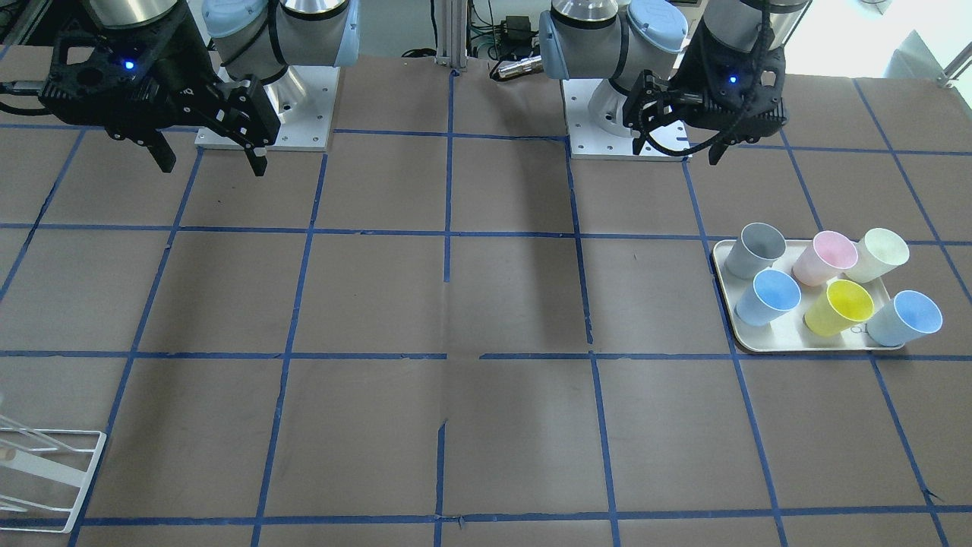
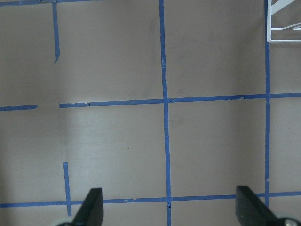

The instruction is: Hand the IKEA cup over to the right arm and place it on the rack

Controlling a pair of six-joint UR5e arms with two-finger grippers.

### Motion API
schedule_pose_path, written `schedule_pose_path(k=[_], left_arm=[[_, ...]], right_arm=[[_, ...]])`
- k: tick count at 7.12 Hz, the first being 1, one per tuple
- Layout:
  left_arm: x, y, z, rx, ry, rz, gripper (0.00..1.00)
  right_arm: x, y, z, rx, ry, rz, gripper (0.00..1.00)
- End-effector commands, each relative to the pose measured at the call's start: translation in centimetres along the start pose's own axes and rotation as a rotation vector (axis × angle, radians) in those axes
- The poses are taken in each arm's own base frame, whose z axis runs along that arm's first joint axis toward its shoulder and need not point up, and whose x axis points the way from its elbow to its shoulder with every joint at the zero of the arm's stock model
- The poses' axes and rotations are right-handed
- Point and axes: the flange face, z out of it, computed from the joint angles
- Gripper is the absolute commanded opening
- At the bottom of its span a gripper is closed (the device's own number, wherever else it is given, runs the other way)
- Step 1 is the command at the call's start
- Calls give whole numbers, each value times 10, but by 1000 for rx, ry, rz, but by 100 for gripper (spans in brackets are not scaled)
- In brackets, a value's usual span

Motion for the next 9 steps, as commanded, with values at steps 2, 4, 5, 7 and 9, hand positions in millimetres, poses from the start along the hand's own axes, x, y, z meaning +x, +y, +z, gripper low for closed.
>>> schedule_pose_path(k=[2,4,5,7,9], left_arm=[[-84,-11,13,1,12,81,100],[-160,-19,51,1,18,145,100],[-189,-20,80,18,4,192,100],[-231,-23,140,59,-32,240,100],[-243,-30,167,56,-34,314,92]], right_arm=[[1,9,-13,27,10,-89,100],[19,2,-13,35,16,-189,100],[46,-2,-17,44,27,-146,100],[118,-7,-23,32,94,-135,100],[193,-9,-20,13,95,-135,100]])
